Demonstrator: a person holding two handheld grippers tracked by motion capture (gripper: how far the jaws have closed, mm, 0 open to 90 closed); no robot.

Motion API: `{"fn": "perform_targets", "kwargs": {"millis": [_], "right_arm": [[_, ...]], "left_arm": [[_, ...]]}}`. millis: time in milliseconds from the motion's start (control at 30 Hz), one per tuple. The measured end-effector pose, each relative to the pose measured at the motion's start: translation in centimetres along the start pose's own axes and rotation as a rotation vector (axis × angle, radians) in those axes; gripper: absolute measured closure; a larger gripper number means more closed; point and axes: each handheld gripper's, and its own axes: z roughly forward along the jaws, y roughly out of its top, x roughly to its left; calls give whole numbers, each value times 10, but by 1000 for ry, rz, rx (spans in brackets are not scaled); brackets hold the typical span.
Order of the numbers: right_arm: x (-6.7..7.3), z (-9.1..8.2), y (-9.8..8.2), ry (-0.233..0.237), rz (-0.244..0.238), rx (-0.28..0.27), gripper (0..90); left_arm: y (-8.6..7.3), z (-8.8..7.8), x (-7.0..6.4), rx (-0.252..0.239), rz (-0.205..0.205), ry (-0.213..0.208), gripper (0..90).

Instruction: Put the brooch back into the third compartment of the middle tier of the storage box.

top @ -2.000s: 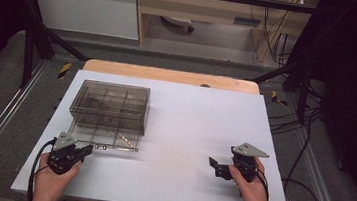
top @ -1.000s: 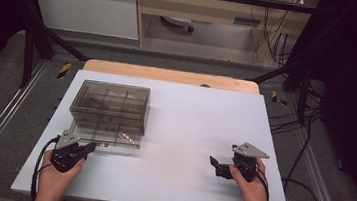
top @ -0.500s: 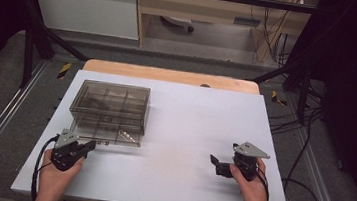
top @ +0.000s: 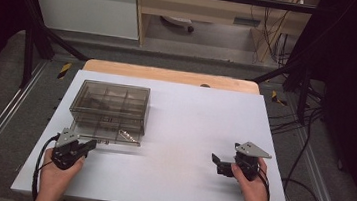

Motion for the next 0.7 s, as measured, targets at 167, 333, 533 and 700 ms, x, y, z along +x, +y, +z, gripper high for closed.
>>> {"fn": "perform_targets", "kwargs": {"millis": [167,333,533,700], "right_arm": [[0,1,-1,8,7,1,41],[1,0,0,8,1,0,40],[1,-1,0,14,-4,-2,40],[1,-1,0,18,4,-5,41]], "left_arm": [[0,-1,3,10,-5,-2,900],[5,1,3,29,15,7,900],[8,5,8,46,-21,-13,900],[12,6,7,56,-4,-11,900]]}}
